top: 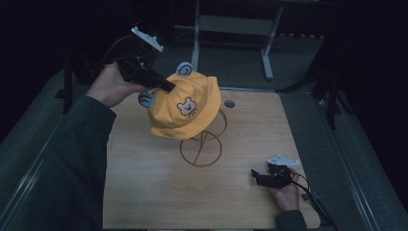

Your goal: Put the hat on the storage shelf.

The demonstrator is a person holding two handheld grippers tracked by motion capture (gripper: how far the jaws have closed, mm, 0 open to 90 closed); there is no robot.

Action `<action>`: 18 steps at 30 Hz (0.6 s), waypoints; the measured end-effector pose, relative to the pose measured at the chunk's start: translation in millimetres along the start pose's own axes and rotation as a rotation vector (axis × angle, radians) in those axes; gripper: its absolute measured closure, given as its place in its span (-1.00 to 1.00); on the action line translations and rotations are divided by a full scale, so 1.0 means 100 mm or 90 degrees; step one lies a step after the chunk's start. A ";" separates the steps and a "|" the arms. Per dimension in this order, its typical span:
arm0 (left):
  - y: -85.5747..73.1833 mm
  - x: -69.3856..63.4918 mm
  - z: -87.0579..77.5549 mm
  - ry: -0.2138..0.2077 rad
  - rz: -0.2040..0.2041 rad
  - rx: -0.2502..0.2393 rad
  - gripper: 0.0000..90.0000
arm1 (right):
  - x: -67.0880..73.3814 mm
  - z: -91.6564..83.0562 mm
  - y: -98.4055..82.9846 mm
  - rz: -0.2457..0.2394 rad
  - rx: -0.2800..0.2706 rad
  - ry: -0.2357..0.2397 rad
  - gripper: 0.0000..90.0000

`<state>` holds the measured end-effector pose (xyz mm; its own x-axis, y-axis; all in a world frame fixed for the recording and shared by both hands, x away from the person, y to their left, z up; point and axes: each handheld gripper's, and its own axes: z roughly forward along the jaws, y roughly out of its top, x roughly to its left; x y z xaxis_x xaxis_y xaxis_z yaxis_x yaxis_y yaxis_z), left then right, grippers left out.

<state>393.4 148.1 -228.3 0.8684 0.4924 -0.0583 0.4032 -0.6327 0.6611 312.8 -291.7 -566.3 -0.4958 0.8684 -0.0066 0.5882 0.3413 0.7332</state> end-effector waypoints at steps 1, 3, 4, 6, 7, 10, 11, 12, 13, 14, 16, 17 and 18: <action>0.01 0.00 0.01 0.001 0.001 0.003 0.78 | 0.00 0.00 0.00 0.000 0.000 0.000 -0.55; 0.03 -0.01 0.04 0.002 0.001 0.008 0.78 | 0.00 0.00 0.00 0.000 0.000 0.000 -0.55; 0.04 -0.01 0.05 0.001 0.001 0.008 0.78 | 0.00 0.00 0.00 0.000 0.000 0.000 -0.55; 0.06 -0.02 0.08 0.005 0.002 0.015 0.77 | 0.00 0.00 0.00 0.000 0.000 0.000 -0.55; 0.06 -0.02 0.09 0.008 0.002 0.017 0.77 | 0.00 0.00 0.00 0.000 0.000 0.000 -0.55; 0.08 -0.02 0.13 0.015 -0.004 0.021 0.77 | 0.00 0.00 0.00 -0.001 0.000 0.000 -0.55; 0.09 -0.02 0.14 0.015 -0.004 0.024 0.77 | 0.00 0.00 0.00 -0.001 0.000 0.000 -0.55; 0.09 -0.02 0.15 0.019 -0.003 0.029 0.77 | 0.00 0.00 0.00 -0.001 0.001 0.000 -0.55; 0.10 -0.02 0.16 0.020 -0.005 0.030 0.76 | 0.00 0.00 0.00 -0.001 0.000 0.001 -0.55; 0.11 -0.02 0.18 0.023 -0.003 0.033 0.76 | 0.00 0.00 0.00 -0.001 0.000 0.001 -0.55; 0.12 -0.03 0.20 0.025 -0.005 0.036 0.76 | 0.00 0.00 0.00 -0.001 0.001 0.000 -0.55; 0.13 -0.03 0.21 0.026 -0.002 0.038 0.76 | 0.00 0.00 0.00 -0.001 0.001 0.000 -0.55; 0.13 -0.04 0.22 0.026 -0.005 0.038 0.76 | 0.00 0.00 0.00 -0.001 0.001 0.000 -0.55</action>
<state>401.8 124.4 -236.0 0.8534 0.5203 -0.0316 0.4269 -0.6628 0.6151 312.6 -291.7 -566.2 -0.4968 0.8679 -0.0073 0.5881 0.3427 0.7326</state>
